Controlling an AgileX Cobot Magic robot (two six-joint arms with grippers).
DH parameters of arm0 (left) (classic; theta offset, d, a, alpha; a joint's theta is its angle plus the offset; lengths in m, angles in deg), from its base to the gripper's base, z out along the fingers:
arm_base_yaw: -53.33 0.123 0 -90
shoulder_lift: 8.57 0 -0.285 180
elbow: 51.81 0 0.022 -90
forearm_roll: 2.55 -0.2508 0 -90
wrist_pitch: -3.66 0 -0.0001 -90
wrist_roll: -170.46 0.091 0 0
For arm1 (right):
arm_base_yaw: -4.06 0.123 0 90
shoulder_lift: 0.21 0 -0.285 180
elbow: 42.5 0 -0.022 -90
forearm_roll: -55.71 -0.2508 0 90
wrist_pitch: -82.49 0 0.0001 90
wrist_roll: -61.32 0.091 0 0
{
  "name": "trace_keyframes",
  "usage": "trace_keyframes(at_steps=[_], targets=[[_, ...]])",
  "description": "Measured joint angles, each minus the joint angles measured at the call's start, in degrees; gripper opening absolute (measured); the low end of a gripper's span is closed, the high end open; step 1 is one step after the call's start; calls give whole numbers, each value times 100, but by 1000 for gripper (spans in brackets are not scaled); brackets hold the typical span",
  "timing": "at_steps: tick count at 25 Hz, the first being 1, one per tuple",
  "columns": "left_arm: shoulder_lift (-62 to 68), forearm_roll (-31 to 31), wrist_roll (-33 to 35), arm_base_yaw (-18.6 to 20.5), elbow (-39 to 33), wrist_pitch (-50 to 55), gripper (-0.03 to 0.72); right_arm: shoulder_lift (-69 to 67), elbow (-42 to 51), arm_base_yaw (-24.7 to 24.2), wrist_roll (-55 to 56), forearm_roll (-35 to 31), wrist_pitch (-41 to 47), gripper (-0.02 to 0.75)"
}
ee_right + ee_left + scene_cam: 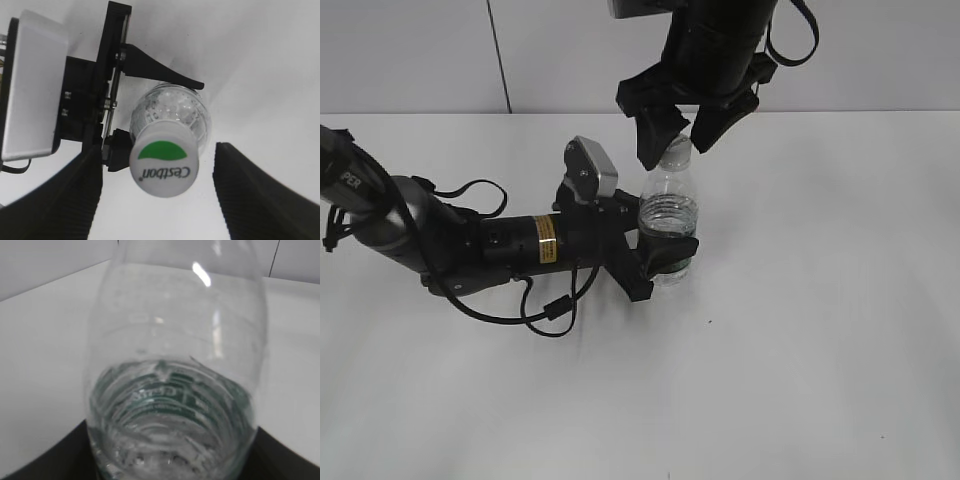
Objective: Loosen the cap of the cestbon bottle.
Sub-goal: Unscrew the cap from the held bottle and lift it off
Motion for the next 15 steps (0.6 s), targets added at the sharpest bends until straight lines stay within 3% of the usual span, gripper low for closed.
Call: trace_keyframes(at_steps=[10, 15], targets=[[0, 0, 0, 0, 0, 0, 412, -11, 0, 7, 0, 12, 0, 522], [0, 0, 0, 0, 0, 0, 412, -11, 0, 7, 0, 16, 0, 464]])
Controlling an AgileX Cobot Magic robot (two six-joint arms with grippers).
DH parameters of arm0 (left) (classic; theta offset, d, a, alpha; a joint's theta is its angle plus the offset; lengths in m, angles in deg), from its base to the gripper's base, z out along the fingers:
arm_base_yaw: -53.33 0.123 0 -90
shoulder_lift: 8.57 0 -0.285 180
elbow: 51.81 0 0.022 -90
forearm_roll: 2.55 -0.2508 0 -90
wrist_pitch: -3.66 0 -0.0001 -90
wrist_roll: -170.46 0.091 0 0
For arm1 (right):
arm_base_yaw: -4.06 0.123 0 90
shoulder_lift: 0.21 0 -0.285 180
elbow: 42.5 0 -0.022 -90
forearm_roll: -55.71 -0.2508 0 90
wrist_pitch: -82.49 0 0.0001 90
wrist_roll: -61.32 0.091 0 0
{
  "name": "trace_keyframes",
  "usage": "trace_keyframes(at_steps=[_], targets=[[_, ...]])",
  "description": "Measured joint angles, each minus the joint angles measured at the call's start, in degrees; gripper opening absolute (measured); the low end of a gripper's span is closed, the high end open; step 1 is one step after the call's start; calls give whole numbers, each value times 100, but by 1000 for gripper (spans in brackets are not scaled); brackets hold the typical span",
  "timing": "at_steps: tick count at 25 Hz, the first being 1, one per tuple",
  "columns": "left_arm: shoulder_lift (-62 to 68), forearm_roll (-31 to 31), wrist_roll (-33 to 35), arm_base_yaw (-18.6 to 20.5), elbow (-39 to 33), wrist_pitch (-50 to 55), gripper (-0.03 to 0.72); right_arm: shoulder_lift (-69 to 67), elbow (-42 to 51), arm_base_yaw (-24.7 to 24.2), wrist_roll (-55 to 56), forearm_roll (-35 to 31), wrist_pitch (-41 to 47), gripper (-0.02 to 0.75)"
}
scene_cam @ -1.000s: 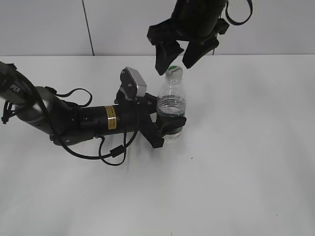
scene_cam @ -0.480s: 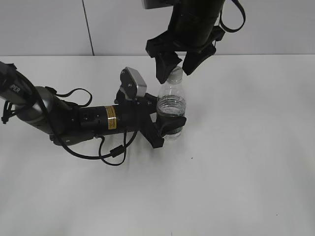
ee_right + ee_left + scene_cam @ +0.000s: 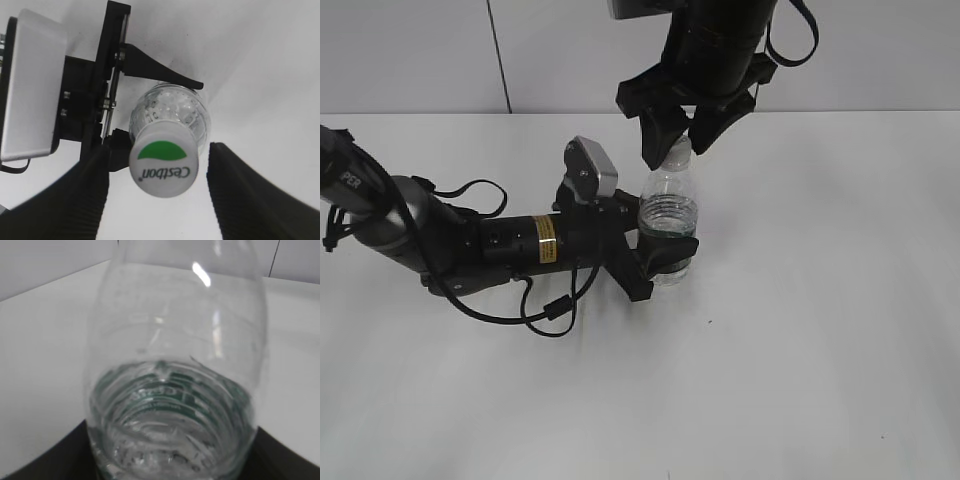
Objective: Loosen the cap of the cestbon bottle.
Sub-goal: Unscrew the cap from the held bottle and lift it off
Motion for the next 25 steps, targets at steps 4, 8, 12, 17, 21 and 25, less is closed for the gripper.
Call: trace_keyframes(at_steps=[4, 8, 12, 17, 21, 25], targets=[[0, 0, 0, 0, 0, 0, 412, 0, 0, 0, 0, 41, 4, 338], [0, 0, 0, 0, 0, 0, 412, 0, 0, 0, -34, 68, 4, 300], [0, 0, 0, 0, 0, 0, 412, 0, 0, 0, -688, 70, 4, 300], [0, -6, 6, 0, 0, 0, 412, 0, -6, 0, -2668, 75, 4, 300], [0, -16, 16, 0, 0, -5, 412, 0, -24, 0, -4493, 88, -2, 300], [0, 1, 21, 0, 0, 0, 412, 0, -53, 0, -5863, 110, -2, 300]])
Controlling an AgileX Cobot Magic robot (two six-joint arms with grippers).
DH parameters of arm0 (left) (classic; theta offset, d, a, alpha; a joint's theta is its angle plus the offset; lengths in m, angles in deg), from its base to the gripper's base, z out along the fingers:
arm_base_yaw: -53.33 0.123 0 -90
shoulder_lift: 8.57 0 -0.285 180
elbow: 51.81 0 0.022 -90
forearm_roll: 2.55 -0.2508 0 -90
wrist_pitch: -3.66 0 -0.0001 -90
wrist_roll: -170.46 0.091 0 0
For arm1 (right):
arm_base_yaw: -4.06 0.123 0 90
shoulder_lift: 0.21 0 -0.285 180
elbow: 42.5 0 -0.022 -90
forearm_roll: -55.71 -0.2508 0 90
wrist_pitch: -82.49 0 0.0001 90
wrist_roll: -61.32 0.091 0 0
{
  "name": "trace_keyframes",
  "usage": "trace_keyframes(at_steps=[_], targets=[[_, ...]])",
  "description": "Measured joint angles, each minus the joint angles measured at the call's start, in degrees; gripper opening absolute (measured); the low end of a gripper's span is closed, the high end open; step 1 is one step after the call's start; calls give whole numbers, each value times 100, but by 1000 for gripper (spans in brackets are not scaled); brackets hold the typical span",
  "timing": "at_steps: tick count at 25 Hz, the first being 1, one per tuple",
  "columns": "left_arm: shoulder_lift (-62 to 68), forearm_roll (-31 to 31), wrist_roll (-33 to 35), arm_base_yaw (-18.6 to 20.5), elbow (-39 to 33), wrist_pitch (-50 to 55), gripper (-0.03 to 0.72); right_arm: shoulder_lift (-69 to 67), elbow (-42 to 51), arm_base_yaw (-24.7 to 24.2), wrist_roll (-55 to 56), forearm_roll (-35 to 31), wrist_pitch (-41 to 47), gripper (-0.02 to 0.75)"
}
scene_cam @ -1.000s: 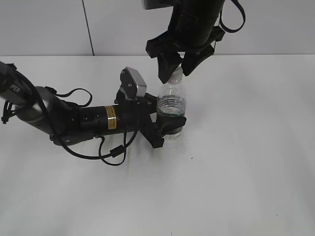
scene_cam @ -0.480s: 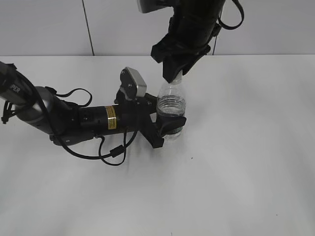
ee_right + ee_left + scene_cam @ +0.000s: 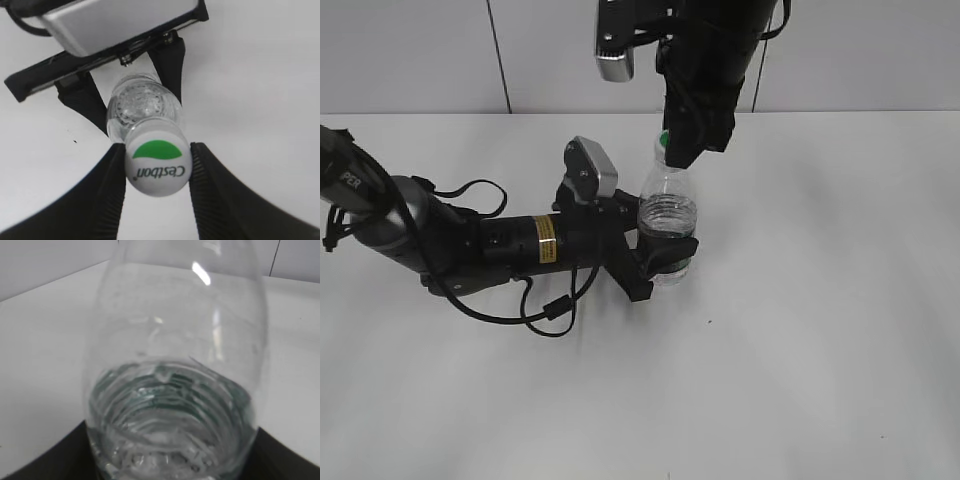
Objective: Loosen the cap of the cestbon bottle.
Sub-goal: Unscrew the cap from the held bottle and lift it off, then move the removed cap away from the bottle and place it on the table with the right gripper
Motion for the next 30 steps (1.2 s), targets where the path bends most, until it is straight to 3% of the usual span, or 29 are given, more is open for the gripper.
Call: trace_keyframes(at_steps=[6, 19, 24, 30], targets=[[0, 7, 0, 0, 0, 0, 412, 0, -56, 0, -758, 6, 7, 300], [0, 42, -21, 0, 0, 13, 412, 237, -396, 0, -618, -502, 30, 299], [0, 42, -21, 0, 0, 13, 412, 441, -402, 0, 291, -173, 30, 298], [0, 42, -16, 0, 0, 13, 412, 492, -402, -84, 2306, 446, 30, 297]])
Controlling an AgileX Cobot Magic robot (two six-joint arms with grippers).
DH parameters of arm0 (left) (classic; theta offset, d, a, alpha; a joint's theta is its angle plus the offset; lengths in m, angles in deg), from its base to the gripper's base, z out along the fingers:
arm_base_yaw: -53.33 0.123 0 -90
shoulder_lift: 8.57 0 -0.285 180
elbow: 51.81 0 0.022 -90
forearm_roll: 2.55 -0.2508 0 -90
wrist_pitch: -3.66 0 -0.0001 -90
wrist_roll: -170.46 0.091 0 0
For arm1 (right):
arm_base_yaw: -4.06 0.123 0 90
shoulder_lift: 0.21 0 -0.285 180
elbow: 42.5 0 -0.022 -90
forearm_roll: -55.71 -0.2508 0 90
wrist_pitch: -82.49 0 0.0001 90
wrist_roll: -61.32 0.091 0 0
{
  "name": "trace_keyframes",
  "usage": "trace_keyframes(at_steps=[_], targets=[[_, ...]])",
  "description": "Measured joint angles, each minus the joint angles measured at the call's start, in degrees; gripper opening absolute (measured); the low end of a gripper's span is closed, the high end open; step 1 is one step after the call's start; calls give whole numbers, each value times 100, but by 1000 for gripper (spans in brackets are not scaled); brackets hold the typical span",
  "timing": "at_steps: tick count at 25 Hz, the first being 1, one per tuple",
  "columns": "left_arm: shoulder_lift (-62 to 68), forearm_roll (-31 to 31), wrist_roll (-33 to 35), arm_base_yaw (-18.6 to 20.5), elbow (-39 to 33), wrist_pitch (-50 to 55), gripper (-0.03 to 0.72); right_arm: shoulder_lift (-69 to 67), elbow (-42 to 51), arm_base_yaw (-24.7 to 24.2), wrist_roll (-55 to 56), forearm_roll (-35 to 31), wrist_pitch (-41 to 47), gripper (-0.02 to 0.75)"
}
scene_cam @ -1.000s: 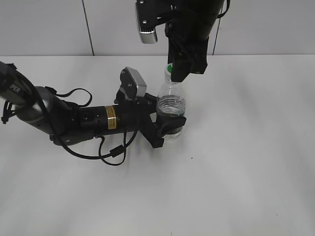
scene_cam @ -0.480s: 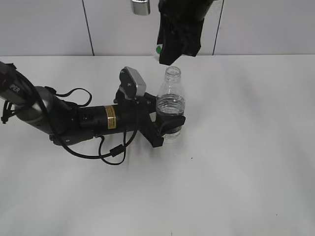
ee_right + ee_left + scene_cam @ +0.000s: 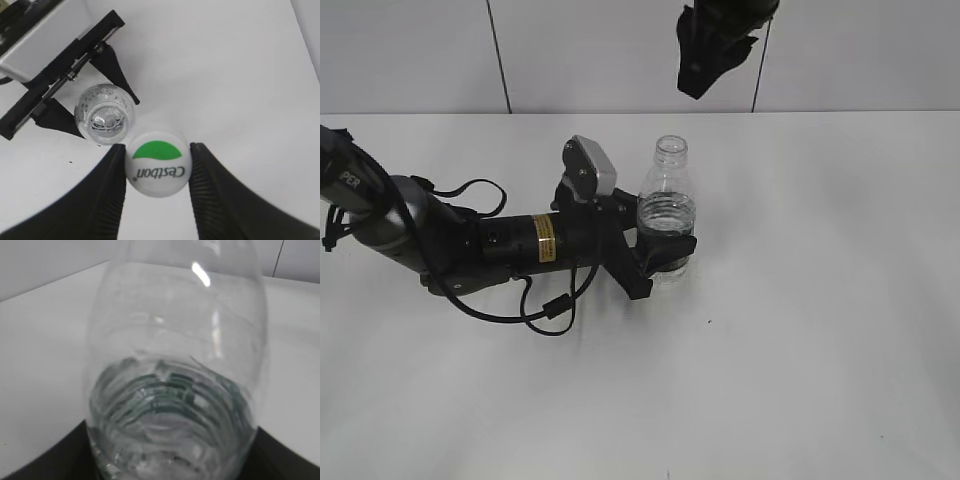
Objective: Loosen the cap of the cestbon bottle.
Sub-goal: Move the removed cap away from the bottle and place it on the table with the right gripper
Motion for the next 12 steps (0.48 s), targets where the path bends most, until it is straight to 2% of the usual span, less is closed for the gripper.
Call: trace_keyframes(at_steps=[5, 8, 12], targets=[[0, 0, 0, 0, 0, 4, 412, 0, 0, -437, 1118, -19, 0, 297], [0, -5, 0, 0, 0, 4, 412, 0, 31, -921, 1952, -19, 0, 297], [0, -10, 0, 0, 0, 4, 412, 4, 150, -1581, 2471, -48, 0, 297]])
